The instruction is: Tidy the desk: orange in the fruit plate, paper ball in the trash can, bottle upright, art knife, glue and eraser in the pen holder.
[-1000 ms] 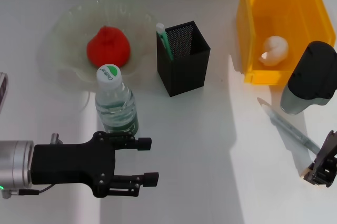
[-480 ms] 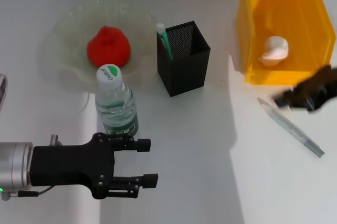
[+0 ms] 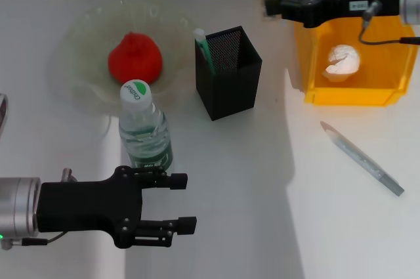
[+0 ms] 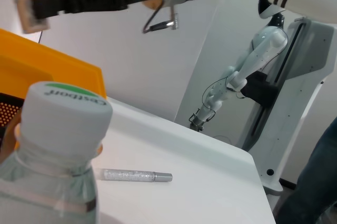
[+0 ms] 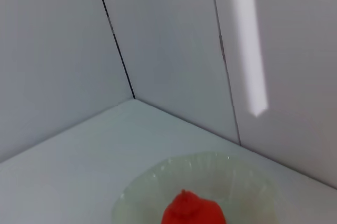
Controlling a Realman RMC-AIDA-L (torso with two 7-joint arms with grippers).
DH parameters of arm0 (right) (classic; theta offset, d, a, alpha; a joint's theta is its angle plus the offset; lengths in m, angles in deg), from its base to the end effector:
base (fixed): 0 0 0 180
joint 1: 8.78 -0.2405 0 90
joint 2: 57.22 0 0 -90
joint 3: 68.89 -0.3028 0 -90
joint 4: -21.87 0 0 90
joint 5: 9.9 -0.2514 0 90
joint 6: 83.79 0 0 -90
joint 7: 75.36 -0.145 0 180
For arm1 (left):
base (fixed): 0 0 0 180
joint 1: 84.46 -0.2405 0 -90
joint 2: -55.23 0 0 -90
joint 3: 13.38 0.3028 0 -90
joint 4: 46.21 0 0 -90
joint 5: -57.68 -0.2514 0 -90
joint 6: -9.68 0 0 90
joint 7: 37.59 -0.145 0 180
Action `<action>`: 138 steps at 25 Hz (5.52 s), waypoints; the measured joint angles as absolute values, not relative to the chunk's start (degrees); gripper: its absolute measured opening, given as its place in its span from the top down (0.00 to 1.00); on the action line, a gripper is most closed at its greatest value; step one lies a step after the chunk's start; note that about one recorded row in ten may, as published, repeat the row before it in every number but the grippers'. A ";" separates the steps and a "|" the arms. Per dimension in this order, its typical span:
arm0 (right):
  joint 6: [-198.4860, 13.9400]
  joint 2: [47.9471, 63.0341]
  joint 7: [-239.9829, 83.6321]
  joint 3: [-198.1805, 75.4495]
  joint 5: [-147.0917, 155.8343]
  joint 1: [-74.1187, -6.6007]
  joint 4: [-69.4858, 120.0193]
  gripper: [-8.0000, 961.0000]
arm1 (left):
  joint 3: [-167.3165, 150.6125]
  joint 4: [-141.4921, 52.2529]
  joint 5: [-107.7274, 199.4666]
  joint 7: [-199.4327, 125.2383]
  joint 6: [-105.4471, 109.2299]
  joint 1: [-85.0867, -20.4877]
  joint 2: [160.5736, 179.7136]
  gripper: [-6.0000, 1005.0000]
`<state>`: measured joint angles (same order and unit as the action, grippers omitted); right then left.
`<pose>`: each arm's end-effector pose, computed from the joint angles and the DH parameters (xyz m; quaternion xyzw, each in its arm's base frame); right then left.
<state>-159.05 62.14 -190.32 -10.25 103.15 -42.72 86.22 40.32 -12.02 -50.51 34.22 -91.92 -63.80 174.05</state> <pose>0.2001 0.4586 0.0177 -0.9304 0.2478 0.1901 0.1921 -0.3406 0.2898 -0.0556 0.9428 0.1897 0.2739 0.0143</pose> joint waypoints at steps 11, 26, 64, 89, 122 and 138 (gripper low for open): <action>-151.80 62.16 -181.92 -9.90 98.64 -50.78 68.33 0.75 | 40.22 -12.02 -50.51 34.30 -91.97 -63.89 173.97 0.23; -158.31 61.21 -185.88 -11.10 98.82 -47.93 74.77 0.48 | 40.23 -12.02 -50.51 34.30 -92.01 -64.14 173.96 0.23; -176.71 62.14 -228.49 12.10 148.11 -38.91 100.88 0.54 | 40.23 -12.02 -49.71 33.95 -92.09 -63.83 174.05 0.23; -171.62 62.13 -226.90 15.15 148.17 -41.47 93.24 0.67 | 40.23 -12.02 -49.65 34.30 -92.09 -63.80 174.05 0.23; -168.47 61.96 -182.90 -15.60 91.76 -34.34 85.14 0.85 | 40.22 -12.02 -49.05 34.14 -92.72 -63.98 174.00 0.23; -154.38 62.31 -136.66 -14.50 67.37 -50.79 43.34 0.86 | 40.12 -12.11 -49.01 34.27 -92.65 -63.82 174.00 0.23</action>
<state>-154.38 62.31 -136.66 -14.50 67.37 -50.79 43.34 40.12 -12.11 -49.01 34.27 -92.65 -63.82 174.00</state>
